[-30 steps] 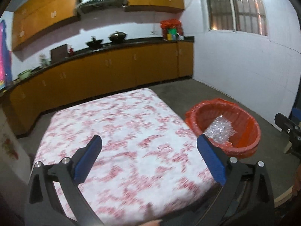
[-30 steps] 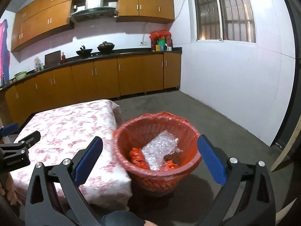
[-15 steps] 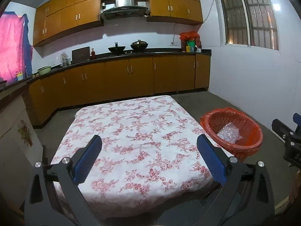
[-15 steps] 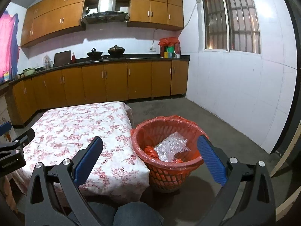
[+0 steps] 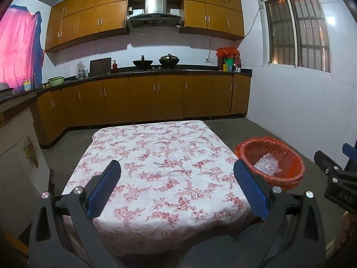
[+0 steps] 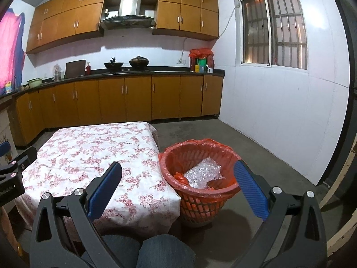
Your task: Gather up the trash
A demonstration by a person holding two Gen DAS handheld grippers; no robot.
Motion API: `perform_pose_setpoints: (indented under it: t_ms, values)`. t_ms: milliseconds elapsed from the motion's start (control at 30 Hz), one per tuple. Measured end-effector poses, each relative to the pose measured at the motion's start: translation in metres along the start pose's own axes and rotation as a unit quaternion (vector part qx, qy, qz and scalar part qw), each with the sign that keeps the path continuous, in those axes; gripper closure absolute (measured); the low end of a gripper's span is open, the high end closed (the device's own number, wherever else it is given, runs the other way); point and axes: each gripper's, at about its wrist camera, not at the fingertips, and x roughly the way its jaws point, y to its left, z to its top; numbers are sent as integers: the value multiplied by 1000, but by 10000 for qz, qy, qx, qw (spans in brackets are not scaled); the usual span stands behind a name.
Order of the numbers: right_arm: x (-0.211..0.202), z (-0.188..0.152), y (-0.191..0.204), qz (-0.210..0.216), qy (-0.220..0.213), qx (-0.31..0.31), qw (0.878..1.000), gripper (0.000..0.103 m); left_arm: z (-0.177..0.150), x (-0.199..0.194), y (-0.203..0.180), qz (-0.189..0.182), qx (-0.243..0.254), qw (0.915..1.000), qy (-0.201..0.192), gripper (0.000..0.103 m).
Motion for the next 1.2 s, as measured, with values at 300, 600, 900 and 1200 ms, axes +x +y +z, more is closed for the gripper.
perform_pose_setpoints:
  t_ms: [300,600,900,1200]
  values:
    - [-3,-3,-1,-70,59,63,9999,3,-2,-3,1,-35,-57,10000,10,4]
    - [-4,-6,-8,-177,114,135,9997,3,-3,-7,-2,-66,-27,10000,9,4]
    - [-5,-6,-9,-169,112,147,9997,3,-3,-9,-4,-103,-25,9999,-12,4]
    - [-5,-6,-10,-171,112,148,9997,3,-2,-8,-6,-116,-38,9999,25,4]
